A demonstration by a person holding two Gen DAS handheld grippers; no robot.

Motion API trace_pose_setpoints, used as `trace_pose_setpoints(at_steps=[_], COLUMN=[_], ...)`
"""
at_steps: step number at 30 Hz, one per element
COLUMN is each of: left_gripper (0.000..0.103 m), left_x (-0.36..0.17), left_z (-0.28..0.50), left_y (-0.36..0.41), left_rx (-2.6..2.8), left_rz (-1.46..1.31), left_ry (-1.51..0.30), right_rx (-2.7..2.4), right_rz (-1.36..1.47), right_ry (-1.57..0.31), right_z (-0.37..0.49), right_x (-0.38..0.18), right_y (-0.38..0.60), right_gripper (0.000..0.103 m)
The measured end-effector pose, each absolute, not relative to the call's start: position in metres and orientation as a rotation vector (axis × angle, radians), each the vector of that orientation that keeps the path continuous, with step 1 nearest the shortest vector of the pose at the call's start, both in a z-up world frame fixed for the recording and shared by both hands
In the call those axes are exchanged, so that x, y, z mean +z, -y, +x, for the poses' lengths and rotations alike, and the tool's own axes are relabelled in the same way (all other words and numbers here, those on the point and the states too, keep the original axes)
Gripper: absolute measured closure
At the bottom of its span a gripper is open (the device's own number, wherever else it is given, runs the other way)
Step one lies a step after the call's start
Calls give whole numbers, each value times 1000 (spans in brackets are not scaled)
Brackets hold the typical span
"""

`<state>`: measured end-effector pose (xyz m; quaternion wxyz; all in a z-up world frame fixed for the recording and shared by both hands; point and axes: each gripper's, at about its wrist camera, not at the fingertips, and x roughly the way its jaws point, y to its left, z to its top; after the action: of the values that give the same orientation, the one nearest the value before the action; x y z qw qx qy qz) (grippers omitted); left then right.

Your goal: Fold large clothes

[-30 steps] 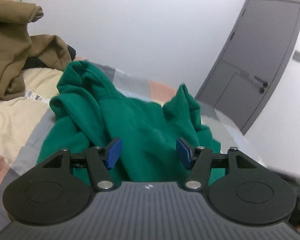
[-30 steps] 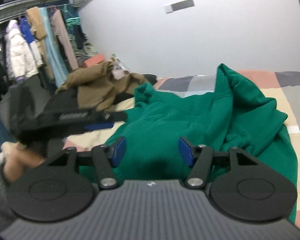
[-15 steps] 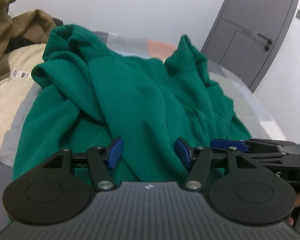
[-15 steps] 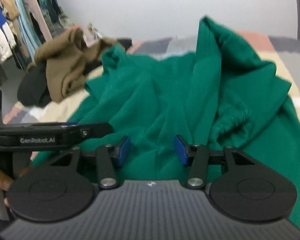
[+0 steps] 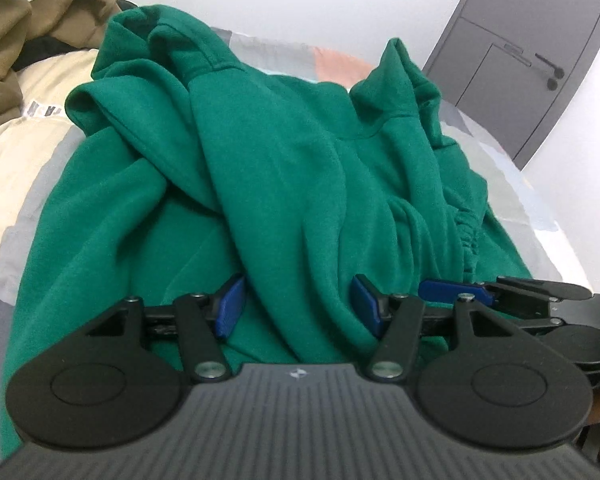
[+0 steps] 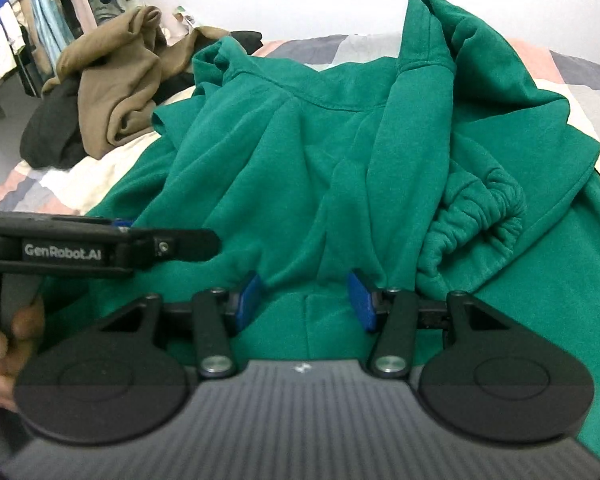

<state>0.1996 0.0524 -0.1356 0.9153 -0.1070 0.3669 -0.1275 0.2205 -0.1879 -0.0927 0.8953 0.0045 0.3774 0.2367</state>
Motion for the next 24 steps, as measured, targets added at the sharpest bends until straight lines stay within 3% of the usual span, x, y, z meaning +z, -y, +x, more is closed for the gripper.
trace_pose_setpoints(at_steps=[12,16,19,21,24], left_gripper=[35,34,32,32,32], left_x=[-105,-99,-96,-96,-94], left_z=[139,118,105,98,91], left_y=[-75,-79,-83,-88,-100], left_rx=[-205,-164,-131,-125,-74], left_rz=[-284,-282,-292,-304,-329], left_ry=[-693,-675,-677,-676,-672], right_rx=[409,349,234,178,56], right_rz=[88,260,366,445,551], right_ry=[-738,-765,-812,-829,-845], right_z=[172,159,158,159,158], right_x=[-52,-48,-56,-62,-72], right_y=[226,263,294,316,347], right_gripper=[47,46,36,35,21])
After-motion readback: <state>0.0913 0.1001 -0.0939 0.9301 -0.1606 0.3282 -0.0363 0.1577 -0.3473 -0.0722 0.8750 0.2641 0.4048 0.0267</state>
